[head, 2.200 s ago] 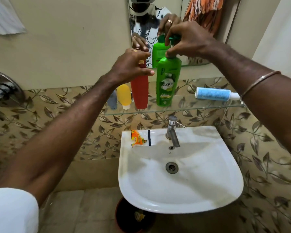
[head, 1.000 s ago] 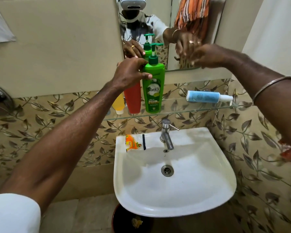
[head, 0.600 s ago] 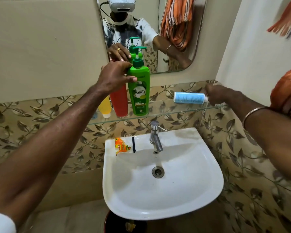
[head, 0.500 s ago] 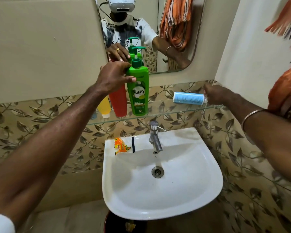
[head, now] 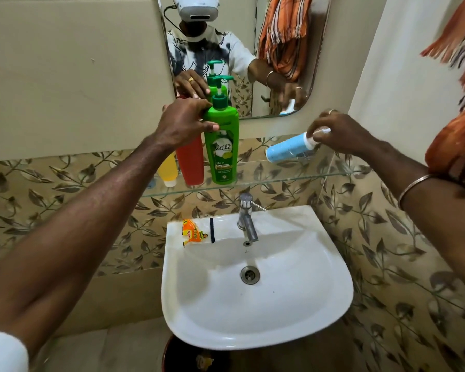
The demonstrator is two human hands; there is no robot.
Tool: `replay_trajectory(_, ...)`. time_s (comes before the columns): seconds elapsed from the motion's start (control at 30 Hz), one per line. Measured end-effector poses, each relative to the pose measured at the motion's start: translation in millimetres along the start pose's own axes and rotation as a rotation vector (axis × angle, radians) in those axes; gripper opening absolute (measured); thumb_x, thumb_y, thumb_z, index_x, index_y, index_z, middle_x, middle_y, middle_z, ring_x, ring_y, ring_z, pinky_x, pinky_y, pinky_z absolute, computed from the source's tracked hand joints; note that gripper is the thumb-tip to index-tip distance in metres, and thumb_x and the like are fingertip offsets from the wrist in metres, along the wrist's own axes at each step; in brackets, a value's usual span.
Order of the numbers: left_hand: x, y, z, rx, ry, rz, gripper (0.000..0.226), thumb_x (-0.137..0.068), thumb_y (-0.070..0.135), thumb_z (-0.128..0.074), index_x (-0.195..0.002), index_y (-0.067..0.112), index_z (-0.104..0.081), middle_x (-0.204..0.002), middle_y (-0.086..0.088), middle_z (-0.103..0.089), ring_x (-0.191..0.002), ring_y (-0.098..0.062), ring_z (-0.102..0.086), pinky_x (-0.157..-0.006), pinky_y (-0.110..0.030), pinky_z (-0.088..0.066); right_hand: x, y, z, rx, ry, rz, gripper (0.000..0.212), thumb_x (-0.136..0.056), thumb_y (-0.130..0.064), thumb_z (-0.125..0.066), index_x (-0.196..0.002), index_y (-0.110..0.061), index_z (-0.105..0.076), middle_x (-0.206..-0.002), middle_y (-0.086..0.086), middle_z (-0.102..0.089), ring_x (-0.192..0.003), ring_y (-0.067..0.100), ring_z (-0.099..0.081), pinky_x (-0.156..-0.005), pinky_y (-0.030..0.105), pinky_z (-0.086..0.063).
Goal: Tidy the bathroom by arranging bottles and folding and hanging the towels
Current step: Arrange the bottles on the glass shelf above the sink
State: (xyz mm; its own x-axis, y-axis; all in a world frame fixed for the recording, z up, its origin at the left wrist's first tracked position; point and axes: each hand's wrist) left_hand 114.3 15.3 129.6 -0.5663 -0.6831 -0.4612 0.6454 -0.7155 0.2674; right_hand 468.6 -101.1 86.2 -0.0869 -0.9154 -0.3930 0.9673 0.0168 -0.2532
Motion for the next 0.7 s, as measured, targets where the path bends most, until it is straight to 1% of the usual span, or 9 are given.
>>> replay_trajectory(0.1,0,0,0,0.001,0.0,0.003,0.054,-0.085,0.037,-0.075,-0.13,0.011,-0.062,-0.127,-0.013,-0.068,-0.115,-0.029,-0.063,-0.102,-0.053,-0.044,-9,-19,6,-0.021,0.06,0.04,0.021,-0.083,-0.011,-0.068,-0.102,-0.017,-0.076,-0.1,0.01,-0.067,-0.086,0.023,-0.058,-0.071,0.03,-0.039)
replay_trajectory(0.23,1,1,0,-0.012,0.003,0.001,0.052,-0.085,0.038,-0.075,-0.129,0.013,-0.064,-0.125,-0.011,-0.069,-0.114,-0.028,-0.063,-0.099,-0.049,-0.045,-20,-45,8,-0.098,0.142,0.083,0.023,-0.083,-0.017,-0.078,-0.105,-0.014,-0.071,-0.1,0.01,-0.072,-0.082,0.02,-0.06,-0.071,0.028,-0.041)
replay_trajectory(0.33,1,2,0,0.002,0.005,0.006,0.052,-0.084,0.038,-0.075,-0.129,0.013,-0.064,-0.126,-0.011,-0.069,-0.115,-0.028,-0.063,-0.099,-0.047,-0.046,-27,-68,8,-0.122,0.117,0.126,0.032,-0.081,-0.023,-0.081,-0.109,-0.012,-0.069,-0.101,0.002,-0.068,-0.085,0.018,-0.062,-0.071,0.032,-0.049)
replay_trajectory(0.4,1,2,0,0.001,0.006,0.011,0.052,-0.084,0.039,-0.075,-0.128,0.014,-0.064,-0.126,-0.01,-0.069,-0.114,-0.027,-0.063,-0.099,-0.048,-0.046,-32,-81,7,-0.126,0.098,0.138,0.034,-0.079,-0.026,-0.082,-0.108,-0.013,-0.069,-0.099,0.005,-0.07,-0.081,0.018,-0.064,-0.069,0.033,-0.053)
replay_trajectory(0.5,1,2,0,0.003,0.009,0.014,0.05,-0.086,0.037,-0.074,-0.128,0.012,-0.065,-0.124,-0.01,-0.07,-0.112,-0.026,-0.064,-0.095,-0.041,-0.043,-39,-97,3,-0.17,0.042,0.121,0.033,-0.08,-0.026,-0.081,-0.107,-0.011,-0.069,-0.093,0.002,-0.067,-0.069,0.012,-0.064,-0.059,0.024,-0.049)
replay_trajectory(0.6,1,0,-2,-0.004,0.011,0.016,0.049,-0.086,0.038,-0.074,-0.127,0.014,-0.065,-0.122,-0.008,-0.071,-0.111,-0.025,-0.064,-0.092,-0.038,-0.043,-44,-108,-1,-0.213,0.006,0.1,0.033,-0.081,-0.028,-0.08,-0.107,-0.012,-0.068,-0.09,0.001,-0.067,-0.067,0.013,-0.065,-0.056,0.022,-0.048)
replay_trajectory(0.63,0,0,-2,-0.004,0.012,0.019,0.049,-0.085,0.039,-0.074,-0.127,0.015,-0.065,-0.122,-0.008,-0.071,-0.111,-0.025,-0.064,-0.094,-0.038,-0.043,-46,-111,-2,-0.226,-0.002,0.096,0.033,-0.081,-0.028,-0.079,-0.107,-0.012,-0.068,-0.09,0.001,-0.067,-0.067,0.013,-0.065,-0.055,0.021,-0.047)
replay_trajectory(0.7,-1,-2,-3,-0.001,0.014,0.023,0.05,-0.084,0.042,-0.074,-0.126,0.016,-0.065,-0.121,-0.007,-0.072,-0.11,-0.025,-0.065,-0.098,-0.046,-0.046,-47,-116,-4,-0.237,-0.009,0.1,0.03,-0.083,-0.027,-0.078,-0.107,-0.012,-0.068,-0.088,0.0,-0.066,-0.066,0.012,-0.064,-0.052,0.017,-0.044)
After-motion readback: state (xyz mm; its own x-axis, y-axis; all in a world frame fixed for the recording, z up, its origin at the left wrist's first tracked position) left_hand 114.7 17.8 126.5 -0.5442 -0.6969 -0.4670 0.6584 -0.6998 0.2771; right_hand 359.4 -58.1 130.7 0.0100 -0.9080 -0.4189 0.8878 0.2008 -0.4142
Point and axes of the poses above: each hand's wrist, its own x-axis away from the middle knuckle, its own z-axis out of the back of the hand, y = z × x
